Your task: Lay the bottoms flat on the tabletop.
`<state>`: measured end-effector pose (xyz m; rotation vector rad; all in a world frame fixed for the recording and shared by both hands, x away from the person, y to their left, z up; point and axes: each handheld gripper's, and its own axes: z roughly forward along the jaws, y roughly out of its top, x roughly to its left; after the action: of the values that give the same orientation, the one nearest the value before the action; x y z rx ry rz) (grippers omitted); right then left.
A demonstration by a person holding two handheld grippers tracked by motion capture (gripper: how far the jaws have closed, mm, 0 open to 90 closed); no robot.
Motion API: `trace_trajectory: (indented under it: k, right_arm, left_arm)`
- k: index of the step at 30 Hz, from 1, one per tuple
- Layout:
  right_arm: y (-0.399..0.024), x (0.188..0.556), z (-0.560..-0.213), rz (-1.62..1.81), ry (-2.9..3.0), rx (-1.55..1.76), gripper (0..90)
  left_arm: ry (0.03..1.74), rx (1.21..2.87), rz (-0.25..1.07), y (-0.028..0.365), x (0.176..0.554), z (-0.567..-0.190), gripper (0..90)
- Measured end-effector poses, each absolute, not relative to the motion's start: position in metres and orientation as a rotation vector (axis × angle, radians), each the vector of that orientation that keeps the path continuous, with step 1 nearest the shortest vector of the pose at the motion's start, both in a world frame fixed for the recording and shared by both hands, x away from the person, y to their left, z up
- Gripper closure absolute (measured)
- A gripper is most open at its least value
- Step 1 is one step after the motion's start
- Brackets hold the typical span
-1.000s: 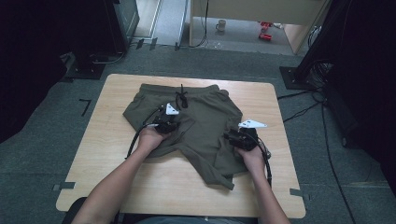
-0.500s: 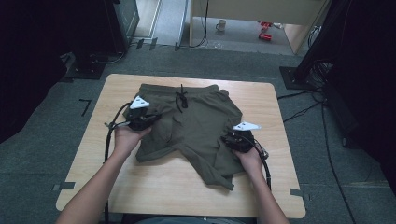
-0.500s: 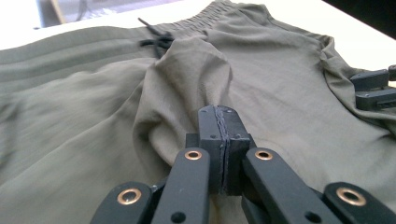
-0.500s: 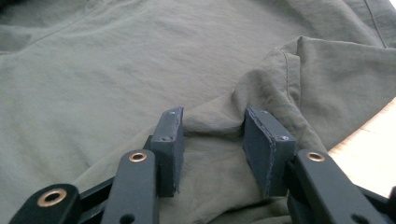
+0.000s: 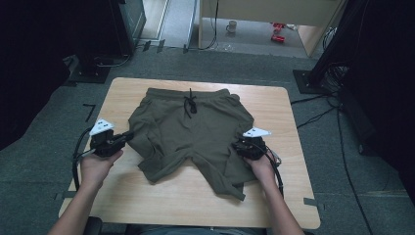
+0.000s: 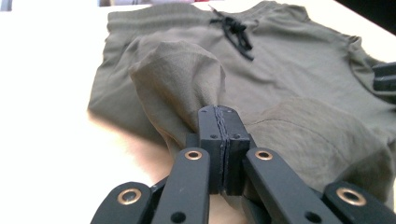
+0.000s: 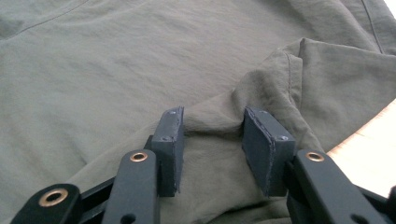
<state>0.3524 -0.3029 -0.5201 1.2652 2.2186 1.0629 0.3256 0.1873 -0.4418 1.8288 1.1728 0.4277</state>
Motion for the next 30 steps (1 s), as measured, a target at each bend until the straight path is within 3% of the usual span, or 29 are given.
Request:
trace_trajectory:
  k: [11,21,30]
  right_arm:
    - [-0.315,0.35,-0.519,1.047,2.237,1.246,58.8]
    - [-0.347,0.346,-0.519,1.011,2.17,1.318,58.3]
    - [-0.35,0.344,-0.514,1.032,2.152,1.35,54.7]
  left_arm:
    - [1.21,1.877,0.432,0.207,0.284,-0.455,89.5]
    - [1.183,1.919,0.357,0.199,0.257,-0.462,88.7]
    - [1.144,1.838,0.343,0.203,0.248,-0.449,74.1]
